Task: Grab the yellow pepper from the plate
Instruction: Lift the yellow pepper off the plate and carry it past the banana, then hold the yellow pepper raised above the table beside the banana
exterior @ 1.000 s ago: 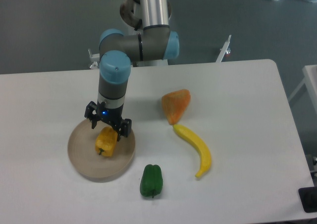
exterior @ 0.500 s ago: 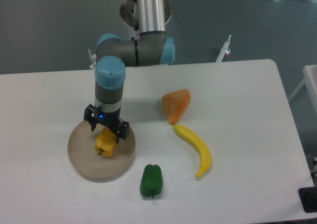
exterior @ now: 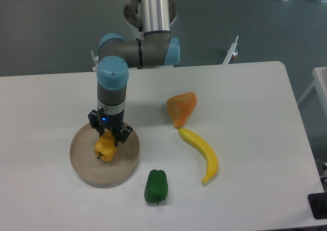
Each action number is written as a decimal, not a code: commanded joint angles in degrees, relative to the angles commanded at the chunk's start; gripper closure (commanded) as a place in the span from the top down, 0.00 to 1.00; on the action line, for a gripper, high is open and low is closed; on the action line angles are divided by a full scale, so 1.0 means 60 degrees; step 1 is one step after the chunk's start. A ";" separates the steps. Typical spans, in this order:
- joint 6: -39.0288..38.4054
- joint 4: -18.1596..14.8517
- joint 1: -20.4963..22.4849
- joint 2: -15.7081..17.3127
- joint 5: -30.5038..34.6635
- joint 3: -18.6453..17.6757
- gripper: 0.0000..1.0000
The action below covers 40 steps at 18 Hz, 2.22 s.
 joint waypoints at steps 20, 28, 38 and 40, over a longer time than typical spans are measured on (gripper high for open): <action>0.7044 -0.1362 0.4423 0.0265 0.0996 0.2153 0.37; 0.7222 -0.1670 0.4600 0.0060 0.0982 0.2710 0.37; 0.7149 -0.1655 0.4614 0.0030 0.0996 0.2828 0.37; 0.7148 -0.1655 0.4614 0.0030 0.0996 0.2828 0.37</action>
